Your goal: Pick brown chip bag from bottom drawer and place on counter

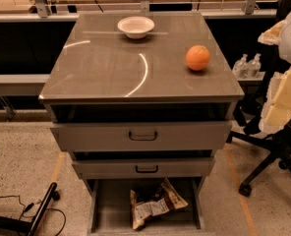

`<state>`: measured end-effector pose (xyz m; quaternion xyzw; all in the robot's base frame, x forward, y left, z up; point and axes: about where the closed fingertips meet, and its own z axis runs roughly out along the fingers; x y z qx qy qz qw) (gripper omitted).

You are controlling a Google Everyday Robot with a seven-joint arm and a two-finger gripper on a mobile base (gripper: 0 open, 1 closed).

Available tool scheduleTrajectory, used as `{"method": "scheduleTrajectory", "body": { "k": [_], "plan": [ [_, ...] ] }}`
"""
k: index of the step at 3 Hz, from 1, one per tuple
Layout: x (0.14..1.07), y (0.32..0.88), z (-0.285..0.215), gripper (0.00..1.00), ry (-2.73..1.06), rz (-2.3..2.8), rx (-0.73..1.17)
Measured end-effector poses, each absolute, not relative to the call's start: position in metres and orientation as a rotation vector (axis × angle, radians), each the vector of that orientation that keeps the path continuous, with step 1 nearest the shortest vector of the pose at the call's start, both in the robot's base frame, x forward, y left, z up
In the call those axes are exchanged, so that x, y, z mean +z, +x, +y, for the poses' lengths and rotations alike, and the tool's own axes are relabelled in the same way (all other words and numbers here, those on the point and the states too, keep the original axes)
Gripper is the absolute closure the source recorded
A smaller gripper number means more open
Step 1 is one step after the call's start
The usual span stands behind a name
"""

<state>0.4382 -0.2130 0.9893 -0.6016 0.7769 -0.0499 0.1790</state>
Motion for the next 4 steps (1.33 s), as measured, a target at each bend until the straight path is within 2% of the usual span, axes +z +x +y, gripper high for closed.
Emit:
{"method": "scheduleTrajectory", "body": {
  "k": [2, 4],
  "plan": [
    [0.979, 0.438, -0.218, 0.00, -1.731, 2.196, -0.183],
    [0.886, 0.430, -0.239, 0.00, -1.665, 2.283, -0.281]
  ]
}}
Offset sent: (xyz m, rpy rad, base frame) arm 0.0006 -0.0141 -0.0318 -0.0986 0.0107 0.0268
